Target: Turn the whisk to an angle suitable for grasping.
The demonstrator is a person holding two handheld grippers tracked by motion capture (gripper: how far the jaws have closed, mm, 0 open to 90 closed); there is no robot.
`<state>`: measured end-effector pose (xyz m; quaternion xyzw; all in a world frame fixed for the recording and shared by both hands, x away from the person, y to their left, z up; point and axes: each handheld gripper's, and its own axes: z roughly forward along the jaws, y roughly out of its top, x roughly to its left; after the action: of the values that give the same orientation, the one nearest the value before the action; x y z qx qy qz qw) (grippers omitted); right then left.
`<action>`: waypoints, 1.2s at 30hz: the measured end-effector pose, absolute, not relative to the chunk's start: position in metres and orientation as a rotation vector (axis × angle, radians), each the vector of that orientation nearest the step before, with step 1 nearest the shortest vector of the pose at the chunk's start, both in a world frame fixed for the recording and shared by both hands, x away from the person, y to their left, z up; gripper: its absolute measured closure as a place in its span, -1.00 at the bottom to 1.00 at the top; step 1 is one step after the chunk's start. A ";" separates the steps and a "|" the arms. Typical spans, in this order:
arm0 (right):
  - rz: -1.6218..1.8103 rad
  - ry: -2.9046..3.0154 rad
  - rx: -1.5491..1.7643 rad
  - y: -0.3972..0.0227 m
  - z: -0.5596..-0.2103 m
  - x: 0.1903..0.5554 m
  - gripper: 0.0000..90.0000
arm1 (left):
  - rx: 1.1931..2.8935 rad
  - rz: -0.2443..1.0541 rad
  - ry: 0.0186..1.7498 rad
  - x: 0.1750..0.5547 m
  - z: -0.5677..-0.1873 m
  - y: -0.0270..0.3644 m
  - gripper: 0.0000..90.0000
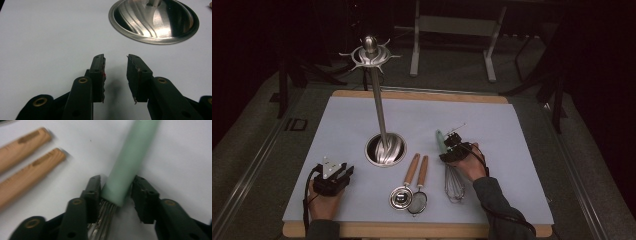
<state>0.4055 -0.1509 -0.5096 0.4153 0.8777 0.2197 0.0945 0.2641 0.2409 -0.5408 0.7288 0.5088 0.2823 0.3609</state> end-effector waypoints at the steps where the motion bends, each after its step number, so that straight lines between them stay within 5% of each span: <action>1: 0.636 2.599 1.218 -0.151 -0.509 0.405 0.43 | 1.879 0.728 1.311 0.264 -0.541 0.241 0.51; 20: 0.581 2.706 1.175 -0.192 -0.504 0.388 0.49 | 1.887 0.739 1.310 0.264 -0.541 0.240 0.51; 27: 0.650 2.776 1.300 -0.199 -0.499 0.399 0.36 | 1.891 0.739 1.312 0.264 -0.541 0.240 0.50; 36: 0.516 2.822 1.373 -0.188 -0.500 0.411 0.50 | 1.893 0.741 1.313 0.264 -0.541 0.240 0.50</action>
<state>0.4109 -0.1875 -0.5000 0.4316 0.8872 0.1622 -0.0192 0.2642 0.2397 -0.5409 0.7319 0.5075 0.2864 0.3532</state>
